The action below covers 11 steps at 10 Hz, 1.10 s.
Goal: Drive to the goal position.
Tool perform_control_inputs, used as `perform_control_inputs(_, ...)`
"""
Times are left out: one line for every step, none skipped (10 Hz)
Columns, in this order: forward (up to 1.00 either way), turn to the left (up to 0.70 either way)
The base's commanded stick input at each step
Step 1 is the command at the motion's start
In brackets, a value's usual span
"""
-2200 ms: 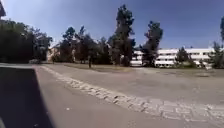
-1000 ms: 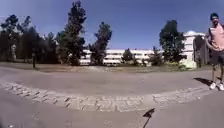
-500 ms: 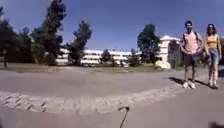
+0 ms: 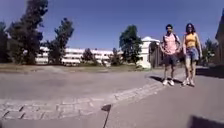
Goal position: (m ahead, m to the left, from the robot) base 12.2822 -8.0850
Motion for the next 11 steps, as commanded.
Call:
perform_control_inputs(0.0,-0.7)
perform_control_inputs(0.0,-0.7)
perform_control_inputs(0.0,-0.7)
perform_control_inputs(0.0,-0.7)
perform_control_inputs(0.0,-0.7)
perform_control_inputs(0.0,-0.7)
perform_control_inputs(0.0,-0.7)
perform_control_inputs(0.0,-0.7)
perform_control_inputs(0.0,-0.7)
perform_control_inputs(0.0,-0.7)
perform_control_inputs(0.0,-0.7)
